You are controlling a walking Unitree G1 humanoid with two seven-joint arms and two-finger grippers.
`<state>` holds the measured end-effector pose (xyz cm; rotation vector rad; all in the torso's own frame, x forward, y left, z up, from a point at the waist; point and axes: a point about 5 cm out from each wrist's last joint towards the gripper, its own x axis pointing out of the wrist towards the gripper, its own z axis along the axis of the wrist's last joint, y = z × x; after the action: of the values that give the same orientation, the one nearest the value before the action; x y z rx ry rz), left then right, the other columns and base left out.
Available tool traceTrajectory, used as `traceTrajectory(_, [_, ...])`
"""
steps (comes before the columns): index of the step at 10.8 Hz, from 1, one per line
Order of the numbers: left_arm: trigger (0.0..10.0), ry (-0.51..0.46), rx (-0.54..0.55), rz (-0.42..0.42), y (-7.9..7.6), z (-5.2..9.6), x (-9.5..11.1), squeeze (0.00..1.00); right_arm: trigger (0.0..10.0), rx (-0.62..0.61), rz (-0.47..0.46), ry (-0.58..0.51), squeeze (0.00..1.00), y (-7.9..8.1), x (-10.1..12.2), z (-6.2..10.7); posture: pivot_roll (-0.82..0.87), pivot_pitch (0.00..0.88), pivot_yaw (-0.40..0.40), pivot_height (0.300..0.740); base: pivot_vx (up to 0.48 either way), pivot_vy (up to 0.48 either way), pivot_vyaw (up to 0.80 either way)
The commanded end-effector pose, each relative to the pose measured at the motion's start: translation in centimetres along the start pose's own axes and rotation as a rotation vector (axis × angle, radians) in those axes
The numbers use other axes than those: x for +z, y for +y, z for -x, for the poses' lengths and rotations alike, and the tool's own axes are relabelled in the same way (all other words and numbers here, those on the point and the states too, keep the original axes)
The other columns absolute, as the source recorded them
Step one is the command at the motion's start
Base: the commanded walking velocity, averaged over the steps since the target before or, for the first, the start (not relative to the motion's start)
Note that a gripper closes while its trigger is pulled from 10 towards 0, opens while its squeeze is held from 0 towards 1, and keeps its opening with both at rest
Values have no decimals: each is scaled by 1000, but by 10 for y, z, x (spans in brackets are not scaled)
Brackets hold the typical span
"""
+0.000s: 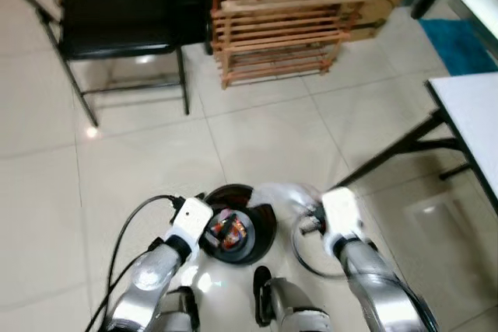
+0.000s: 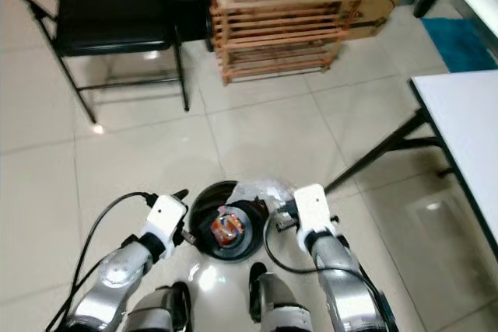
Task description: Picking trash to rubbish bin
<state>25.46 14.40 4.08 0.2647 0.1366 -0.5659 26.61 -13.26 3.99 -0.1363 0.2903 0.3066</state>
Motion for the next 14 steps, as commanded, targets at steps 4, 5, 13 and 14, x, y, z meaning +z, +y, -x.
traceTrajectory(4, [10000, 84, 5, 1, 13, 52, 8, 1000, 10000, 61, 15, 107, 0, 2, -30, -18, 368, 362, -132, 740, 0, 0, 0])
traceTrajectory(5, [10000, 101, 7, -5, 13, 64, 11, 1000, 10000, 75, 15, 125, 0, 5, -33, -21, 426, 380, -125, 740, 0, 0, 0])
traceTrajectory(13, [10000, 188, 0, -8, 22, 79, 10, 1000, 10000, 99, -63, 264, 0, 38, -57, -29, 492, 389, -82, 740, 0, 0, 0])
traceTrajectory(14, [10000, 187, -3, -12, 23, 78, 13, 1000, 10000, 124, -64, 265, 0, 49, -54, -32, 495, 390, -79, 740, 0, 0, 0])
